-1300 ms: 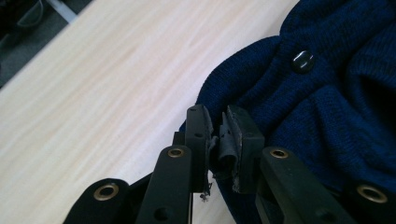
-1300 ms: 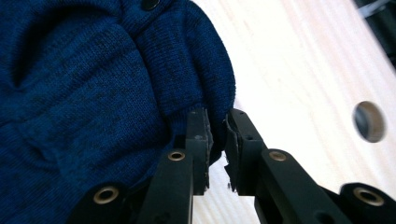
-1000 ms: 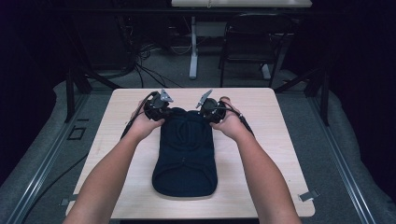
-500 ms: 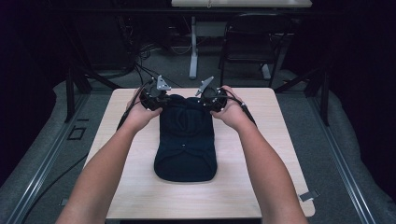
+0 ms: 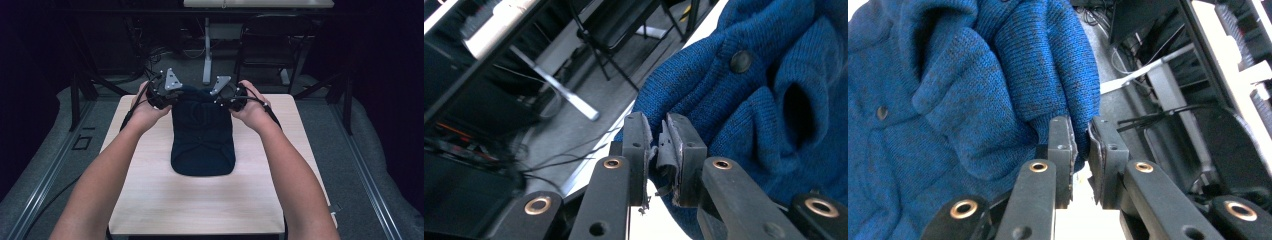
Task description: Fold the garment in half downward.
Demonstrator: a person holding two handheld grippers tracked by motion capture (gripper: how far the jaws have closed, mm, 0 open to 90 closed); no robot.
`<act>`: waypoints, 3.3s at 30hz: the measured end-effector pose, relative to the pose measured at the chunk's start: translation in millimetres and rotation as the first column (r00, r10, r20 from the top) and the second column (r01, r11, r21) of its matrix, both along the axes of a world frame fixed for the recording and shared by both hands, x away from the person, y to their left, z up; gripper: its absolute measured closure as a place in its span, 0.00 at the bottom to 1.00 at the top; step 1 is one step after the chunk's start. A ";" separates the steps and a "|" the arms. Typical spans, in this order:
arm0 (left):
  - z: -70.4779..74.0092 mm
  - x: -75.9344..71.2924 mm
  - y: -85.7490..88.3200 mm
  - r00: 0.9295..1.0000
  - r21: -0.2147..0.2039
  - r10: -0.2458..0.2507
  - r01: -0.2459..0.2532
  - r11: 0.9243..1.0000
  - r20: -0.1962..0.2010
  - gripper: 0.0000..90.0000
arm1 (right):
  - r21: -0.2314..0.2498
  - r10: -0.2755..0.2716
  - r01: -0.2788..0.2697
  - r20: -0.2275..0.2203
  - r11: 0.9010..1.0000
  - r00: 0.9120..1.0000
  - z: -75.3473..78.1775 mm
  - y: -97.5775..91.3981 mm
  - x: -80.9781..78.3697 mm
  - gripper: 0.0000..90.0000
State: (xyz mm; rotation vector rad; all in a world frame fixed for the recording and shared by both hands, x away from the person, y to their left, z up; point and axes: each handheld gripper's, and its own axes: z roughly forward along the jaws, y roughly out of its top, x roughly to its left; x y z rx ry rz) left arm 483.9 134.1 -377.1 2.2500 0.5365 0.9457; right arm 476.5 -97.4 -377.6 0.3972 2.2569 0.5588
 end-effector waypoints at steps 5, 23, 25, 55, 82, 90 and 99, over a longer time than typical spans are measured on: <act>-11.6 -5.0 -7.0 0.999 0.097 -0.010 0.006 0.995 0.045 0.89 | -0.037 0.015 -0.014 0.027 0.999 1.000 -10.1 2.7 -4.7 0.89; -47.4 -20.0 -18.2 1.000 0.146 -0.023 0.019 0.989 0.021 0.89 | -0.025 0.029 -0.030 -0.026 0.999 0.999 -54.9 -3.3 -16.6 0.89; -50.0 -21.5 -17.9 1.000 0.137 -0.020 0.018 0.990 0.013 0.89 | -0.053 0.031 -0.032 -0.025 0.998 0.999 -57.6 -1.9 -17.0 0.89; -21.7 -14.6 -17.1 0.994 0.088 0.020 -0.029 0.996 0.111 0.89 | 0.047 -0.022 0.019 0.058 0.999 0.998 -24.6 -3.9 -8.6 0.88; -51.6 -30.5 -9.1 0.994 0.080 0.040 -0.049 0.996 0.106 0.89 | 0.024 0.023 -0.025 0.061 0.999 0.998 -51.8 1.4 -27.0 0.88; -73.9 -70.0 -3.4 0.994 0.127 -0.070 0.059 0.990 0.082 0.88 | -0.028 0.098 -0.098 0.029 0.995 0.995 -66.7 -1.9 -54.2 0.87; -93.9 -85.6 4.3 0.995 0.111 -0.096 0.096 0.989 0.002 0.88 | -0.062 0.172 -0.175 -0.042 0.983 0.984 -92.3 -1.0 -88.3 0.93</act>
